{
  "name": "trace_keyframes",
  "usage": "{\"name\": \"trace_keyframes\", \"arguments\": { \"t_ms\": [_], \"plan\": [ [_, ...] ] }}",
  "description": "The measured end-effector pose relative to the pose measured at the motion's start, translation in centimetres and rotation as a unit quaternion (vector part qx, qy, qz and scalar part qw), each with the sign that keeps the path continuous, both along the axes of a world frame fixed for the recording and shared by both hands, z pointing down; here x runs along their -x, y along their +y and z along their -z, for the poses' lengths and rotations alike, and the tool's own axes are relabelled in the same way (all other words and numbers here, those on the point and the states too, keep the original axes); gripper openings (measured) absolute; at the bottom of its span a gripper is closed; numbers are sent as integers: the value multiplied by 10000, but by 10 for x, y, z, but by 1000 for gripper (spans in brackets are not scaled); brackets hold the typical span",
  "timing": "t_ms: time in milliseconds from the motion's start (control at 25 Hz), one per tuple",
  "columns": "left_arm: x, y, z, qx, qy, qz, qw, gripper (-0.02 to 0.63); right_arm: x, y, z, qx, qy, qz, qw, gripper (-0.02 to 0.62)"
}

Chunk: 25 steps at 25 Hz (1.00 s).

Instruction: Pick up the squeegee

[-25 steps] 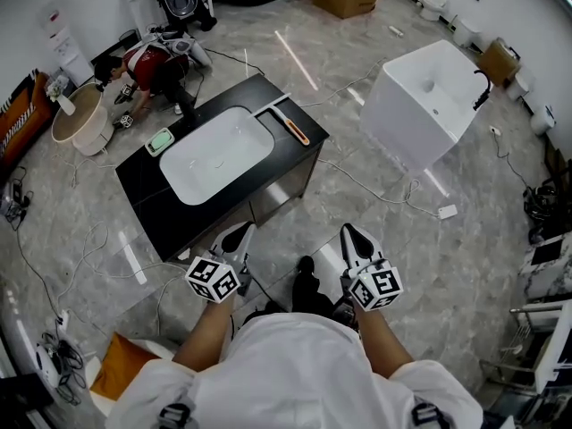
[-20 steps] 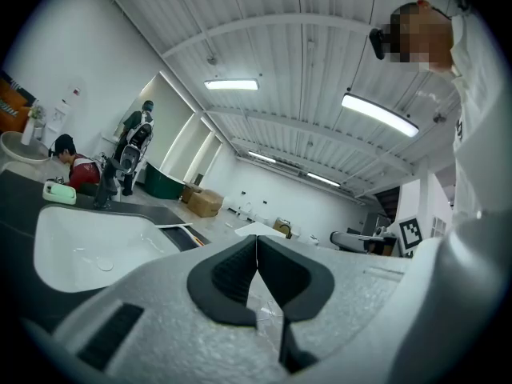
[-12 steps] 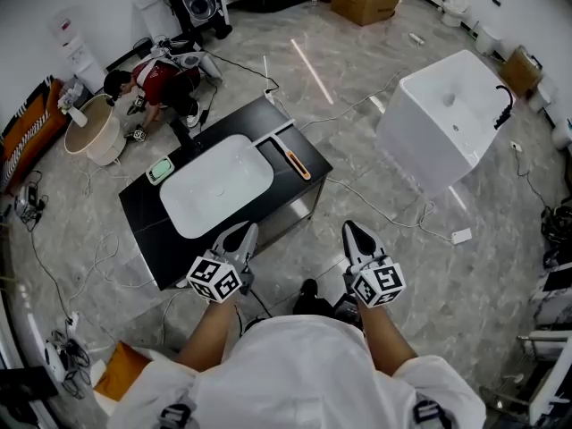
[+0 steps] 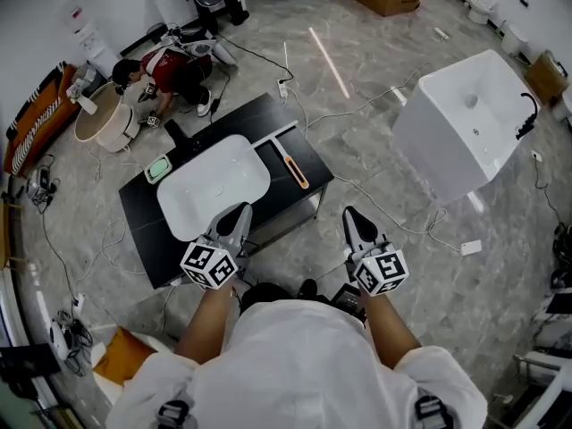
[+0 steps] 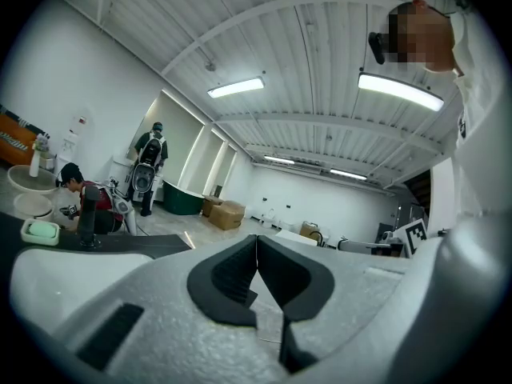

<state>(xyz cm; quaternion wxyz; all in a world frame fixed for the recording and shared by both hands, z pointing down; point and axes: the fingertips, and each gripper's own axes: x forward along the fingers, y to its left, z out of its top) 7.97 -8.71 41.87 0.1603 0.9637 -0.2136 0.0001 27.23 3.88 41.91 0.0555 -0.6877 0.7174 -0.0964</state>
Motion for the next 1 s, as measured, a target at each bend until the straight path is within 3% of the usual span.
{"name": "trace_keyframes", "arguments": {
  "t_ms": [400,800,1000],
  "plan": [
    [-14,-55,-15,148,91,231,9996,16,-20,-60,-18,208,24,216,9995,15],
    [-27,-133,-22,354,305,457,9979,15,-42,-158,-8,373,289,380,9982,15],
    [-19,-168,-27,513,278,642,9962,16,-34,-210,-7,478,454,625,9959,15]
  ]
}}
